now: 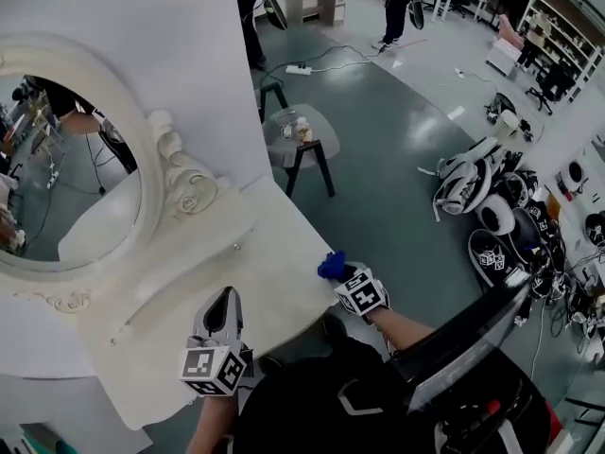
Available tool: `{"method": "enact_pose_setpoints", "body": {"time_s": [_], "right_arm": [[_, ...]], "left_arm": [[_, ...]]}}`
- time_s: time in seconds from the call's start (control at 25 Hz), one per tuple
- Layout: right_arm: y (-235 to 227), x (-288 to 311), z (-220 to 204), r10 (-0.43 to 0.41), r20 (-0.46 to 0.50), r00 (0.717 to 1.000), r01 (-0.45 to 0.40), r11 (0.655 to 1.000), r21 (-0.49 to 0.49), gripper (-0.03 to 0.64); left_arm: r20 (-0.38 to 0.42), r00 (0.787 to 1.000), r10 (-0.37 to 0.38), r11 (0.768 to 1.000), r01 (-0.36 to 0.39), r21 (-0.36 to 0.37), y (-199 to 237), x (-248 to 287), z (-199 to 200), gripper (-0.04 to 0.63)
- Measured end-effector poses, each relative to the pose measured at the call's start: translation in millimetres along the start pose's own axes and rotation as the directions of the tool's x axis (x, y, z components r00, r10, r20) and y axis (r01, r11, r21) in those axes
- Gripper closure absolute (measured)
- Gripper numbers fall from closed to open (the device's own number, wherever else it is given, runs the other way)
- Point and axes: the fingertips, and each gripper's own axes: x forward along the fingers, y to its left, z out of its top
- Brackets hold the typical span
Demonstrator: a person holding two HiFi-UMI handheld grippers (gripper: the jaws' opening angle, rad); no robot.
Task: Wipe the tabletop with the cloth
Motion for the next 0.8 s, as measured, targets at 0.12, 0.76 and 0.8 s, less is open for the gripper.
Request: {"method": "enact_pose_setpoints", "body": {"time_s": [0.12, 0.76, 0.8], "right_arm": [[0.7, -11.5, -13.6, -0.009, -0.007, 1.000, 0.009, 1.000, 0.015, 0.486], [43.4, -61.2, 137.6, 0.126, 0.347, 0.929, -0.124, 0.992, -0.029, 0.486], [47.9, -66.4, 152.8, 0.139, 0.380, 0.914, -0.131, 0.990, -0.048, 0.486]], "left_arm": [[0.003, 1.000, -0.024, 1.000, 0.024, 0.004, -3.7, 6.2, 0.4, 0.588], [0.067, 0.998, 0.007, 1.000, -0.007, 0.002, 13.3, -6.3, 22.1, 0.588], [0.073, 0.997, 0.013, 1.000, -0.013, 0.003, 14.8, -7.8, 23.6, 0.588]]}}
